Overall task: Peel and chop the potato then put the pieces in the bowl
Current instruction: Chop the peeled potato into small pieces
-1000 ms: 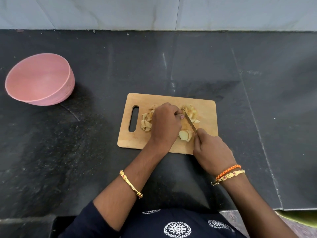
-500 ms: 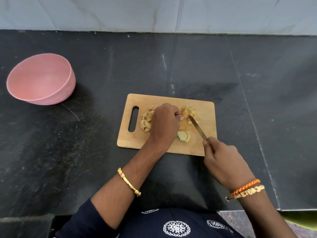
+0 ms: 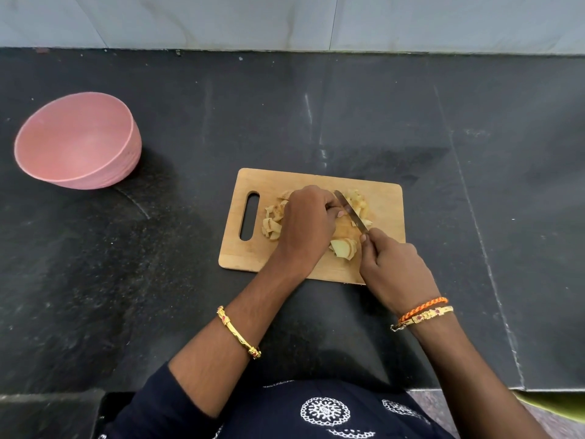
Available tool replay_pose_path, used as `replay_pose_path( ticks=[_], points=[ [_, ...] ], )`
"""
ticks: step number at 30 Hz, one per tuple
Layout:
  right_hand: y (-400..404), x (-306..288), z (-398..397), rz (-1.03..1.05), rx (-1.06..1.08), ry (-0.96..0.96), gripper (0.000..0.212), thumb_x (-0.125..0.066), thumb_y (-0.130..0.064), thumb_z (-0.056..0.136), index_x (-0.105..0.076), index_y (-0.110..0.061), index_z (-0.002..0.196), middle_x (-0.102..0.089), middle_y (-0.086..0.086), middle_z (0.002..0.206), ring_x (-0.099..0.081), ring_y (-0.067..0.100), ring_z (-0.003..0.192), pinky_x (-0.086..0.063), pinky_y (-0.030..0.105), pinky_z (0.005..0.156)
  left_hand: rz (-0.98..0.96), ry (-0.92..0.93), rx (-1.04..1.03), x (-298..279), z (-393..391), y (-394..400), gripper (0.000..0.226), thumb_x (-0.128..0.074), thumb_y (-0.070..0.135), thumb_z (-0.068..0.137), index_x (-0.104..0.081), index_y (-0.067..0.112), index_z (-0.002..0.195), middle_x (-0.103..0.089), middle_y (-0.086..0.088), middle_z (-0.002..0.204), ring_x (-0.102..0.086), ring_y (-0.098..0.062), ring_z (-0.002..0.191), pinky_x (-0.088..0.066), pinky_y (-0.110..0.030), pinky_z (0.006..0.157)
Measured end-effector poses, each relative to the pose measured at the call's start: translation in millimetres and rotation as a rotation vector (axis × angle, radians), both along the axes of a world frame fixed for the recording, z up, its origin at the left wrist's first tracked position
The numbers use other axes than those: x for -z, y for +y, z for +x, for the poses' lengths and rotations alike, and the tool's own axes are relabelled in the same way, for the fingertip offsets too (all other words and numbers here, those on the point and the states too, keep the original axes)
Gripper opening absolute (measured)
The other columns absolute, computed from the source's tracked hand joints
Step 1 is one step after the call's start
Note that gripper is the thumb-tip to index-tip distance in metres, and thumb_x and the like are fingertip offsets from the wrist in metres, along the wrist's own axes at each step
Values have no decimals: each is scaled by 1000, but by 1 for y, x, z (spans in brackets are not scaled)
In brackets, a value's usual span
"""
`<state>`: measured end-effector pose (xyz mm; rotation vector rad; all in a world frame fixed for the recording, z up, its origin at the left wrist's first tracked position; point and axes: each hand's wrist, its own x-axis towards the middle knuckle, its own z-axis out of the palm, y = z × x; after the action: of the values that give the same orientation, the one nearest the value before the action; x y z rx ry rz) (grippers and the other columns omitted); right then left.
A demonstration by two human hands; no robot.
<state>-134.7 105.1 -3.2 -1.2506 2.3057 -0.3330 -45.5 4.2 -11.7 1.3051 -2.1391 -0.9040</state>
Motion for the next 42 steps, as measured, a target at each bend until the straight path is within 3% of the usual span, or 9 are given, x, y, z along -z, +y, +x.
replay_pose_path(
  ticks=[10,21,26,30,33,37,42],
  points=[
    [0,-1,11,138,-46,162,21,-28,-29,100,-44,-15,103,-48,3,64,-60,29,65,-48,33,56,-12,15,-37,0,-2,6,5,-70,7,80,-74,7,82,-69,-5,82,-61,-15,73,-52,-30,70],
    [1,-8,10,202,-70,91,21,-28,-28,101,-45,-15,102,-53,4,69,-62,27,68,-53,38,63,-70,-12,-28,5,-5,9,10,-64,7,85,-74,8,86,-67,-7,83,-60,-17,78,-53,-35,72],
    [23,-19,16,251,-72,46,19,-28,-27,100,-42,-17,93,-54,3,71,-60,25,68,-50,35,62,-85,-41,-23,6,-6,9,12,-62,9,86,-73,7,81,-65,-7,81,-59,-19,78,-51,-38,72],
    [38,-32,11,149,-4,-46,29,-30,-33,99,-48,-16,86,-58,8,68,-59,28,63,-51,39,64,-100,-69,-21,3,-6,10,13,-62,10,87,-73,6,82,-65,-7,82,-59,-19,77,-52,-37,72],
    [28,-28,-2,-9,97,-45,32,-33,-33,99,-47,-13,78,-56,9,64,-56,29,59,-48,38,58,-78,-86,6,-1,-4,6,10,-67,13,84,-72,6,90,-66,-8,89,-60,-18,80,-53,-34,75],
    [6,-10,-23,-10,208,-57,32,-33,-31,99,-51,-13,79,-57,8,69,-58,30,69,-47,36,64,-48,-118,142,-9,-5,-4,45,-70,7,81,-58,11,124,-60,-7,109,-56,-17,89,-47,-27,85],
    [-6,-5,-21,63,107,-65,32,-32,-31,99,-57,-13,90,-59,6,76,-60,24,73,-52,37,73,25,-139,223,-13,-6,-18,53,-72,4,77,-57,13,127,-60,-7,108,-57,-19,90,-50,-32,84]
  ],
)
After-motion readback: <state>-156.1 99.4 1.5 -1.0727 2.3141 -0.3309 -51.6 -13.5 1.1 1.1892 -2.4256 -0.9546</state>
